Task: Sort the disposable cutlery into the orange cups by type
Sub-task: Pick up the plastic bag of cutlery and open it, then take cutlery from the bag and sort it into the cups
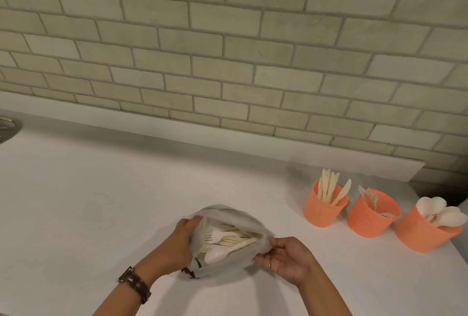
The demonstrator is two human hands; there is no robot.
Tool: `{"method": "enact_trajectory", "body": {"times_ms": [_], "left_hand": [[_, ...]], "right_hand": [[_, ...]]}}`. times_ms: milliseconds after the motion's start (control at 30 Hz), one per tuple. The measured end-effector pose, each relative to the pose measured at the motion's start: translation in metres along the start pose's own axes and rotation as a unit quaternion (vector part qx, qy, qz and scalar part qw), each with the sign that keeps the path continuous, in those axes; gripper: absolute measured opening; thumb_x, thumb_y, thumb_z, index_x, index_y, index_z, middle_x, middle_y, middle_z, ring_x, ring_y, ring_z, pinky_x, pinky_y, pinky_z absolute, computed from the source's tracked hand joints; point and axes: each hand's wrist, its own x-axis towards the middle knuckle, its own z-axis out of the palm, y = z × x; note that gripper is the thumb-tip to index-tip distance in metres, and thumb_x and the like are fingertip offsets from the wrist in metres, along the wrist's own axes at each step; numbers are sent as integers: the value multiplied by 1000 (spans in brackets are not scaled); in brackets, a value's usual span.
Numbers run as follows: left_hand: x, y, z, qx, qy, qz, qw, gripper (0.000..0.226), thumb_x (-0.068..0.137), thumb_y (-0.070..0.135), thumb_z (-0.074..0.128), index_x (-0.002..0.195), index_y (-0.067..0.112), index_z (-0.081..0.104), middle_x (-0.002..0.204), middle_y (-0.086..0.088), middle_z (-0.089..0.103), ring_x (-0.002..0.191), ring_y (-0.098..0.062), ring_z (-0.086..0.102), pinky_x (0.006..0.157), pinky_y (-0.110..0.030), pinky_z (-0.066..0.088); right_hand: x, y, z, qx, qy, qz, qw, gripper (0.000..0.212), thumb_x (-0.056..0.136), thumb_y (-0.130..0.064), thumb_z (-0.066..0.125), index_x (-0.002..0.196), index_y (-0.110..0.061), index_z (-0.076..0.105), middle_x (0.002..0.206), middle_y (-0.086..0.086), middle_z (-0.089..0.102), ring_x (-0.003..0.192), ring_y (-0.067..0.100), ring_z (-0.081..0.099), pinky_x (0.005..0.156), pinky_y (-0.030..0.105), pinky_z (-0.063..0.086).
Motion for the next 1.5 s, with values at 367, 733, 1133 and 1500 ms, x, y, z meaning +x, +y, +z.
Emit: {"method": "enact_trajectory", "body": {"times_ms": [367,733,1133,1500], "left_hand": [[11,27,-24,-97,188,72,975,70,72,-12,56,135,14,39,122,11,29,114,-14,44,86,-13,38],[-13,8,-12,45,186,45,981,84,72,6,60,143,29,21,140,9,25,107,-12,26,87,-22,38],[-15,16,-29,45,203,81,975,90,74,10,64,144,39,16,141,12,18,101,-14,47,58,-11,39],[-4,4,3,95,191,106,971,62,82,3,51,134,36,44,138,11,36,105,-12,41,83,-14,39]], "right_hand": [[17,-21,48,-67,44,-99,992,23,83,-9,42,84,-4,64,79,13,67,67,30,65,63,35,54],[12,4,34,-681,134,-393,603,53,79,12,33,93,-27,66,91,4,53,83,18,51,65,14,36],[-19,6,62,-828,255,-326,377,62,84,-7,49,140,-30,34,119,8,45,103,26,48,76,33,44],[21,34,66,-867,120,-247,415,52,84,0,51,134,-5,37,136,15,42,121,31,46,100,36,41]]}}
